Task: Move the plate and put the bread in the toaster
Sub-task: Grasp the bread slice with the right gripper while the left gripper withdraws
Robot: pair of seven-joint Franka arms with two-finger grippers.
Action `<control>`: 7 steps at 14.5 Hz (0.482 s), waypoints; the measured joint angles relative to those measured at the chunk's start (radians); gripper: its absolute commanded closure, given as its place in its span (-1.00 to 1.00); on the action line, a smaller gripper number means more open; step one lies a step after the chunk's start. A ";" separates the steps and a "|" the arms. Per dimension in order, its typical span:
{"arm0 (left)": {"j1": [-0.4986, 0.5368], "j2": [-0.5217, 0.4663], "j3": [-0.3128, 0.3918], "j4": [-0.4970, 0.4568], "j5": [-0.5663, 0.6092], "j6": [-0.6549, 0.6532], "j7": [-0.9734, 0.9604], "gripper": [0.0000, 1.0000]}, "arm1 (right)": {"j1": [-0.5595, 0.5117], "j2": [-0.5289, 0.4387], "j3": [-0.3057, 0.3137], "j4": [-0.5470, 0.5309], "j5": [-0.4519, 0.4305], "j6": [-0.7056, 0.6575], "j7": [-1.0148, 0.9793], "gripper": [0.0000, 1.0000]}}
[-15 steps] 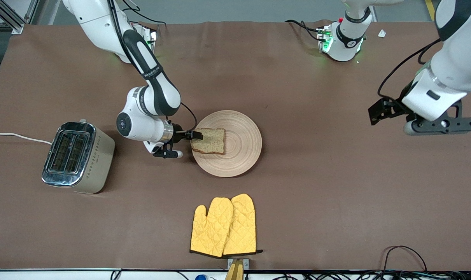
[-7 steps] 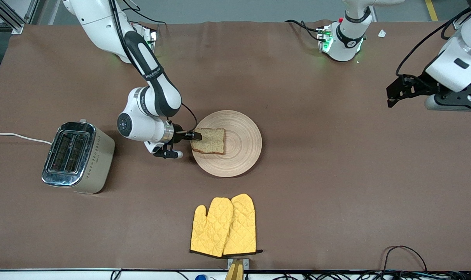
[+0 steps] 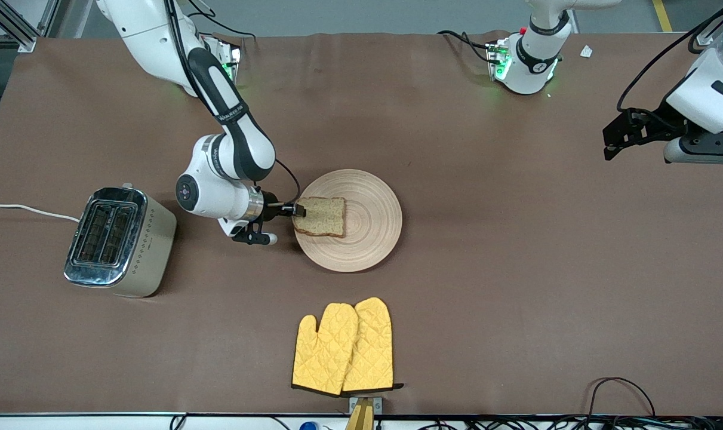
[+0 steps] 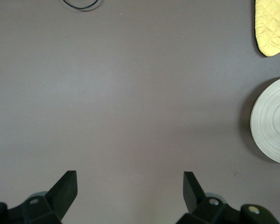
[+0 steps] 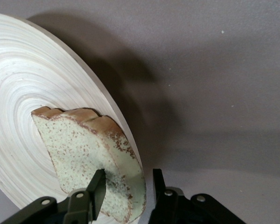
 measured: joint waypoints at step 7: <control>0.009 -0.010 0.019 0.000 0.000 0.000 0.014 -0.99 | -0.007 -0.003 -0.002 0.001 0.002 -0.001 0.000 0.22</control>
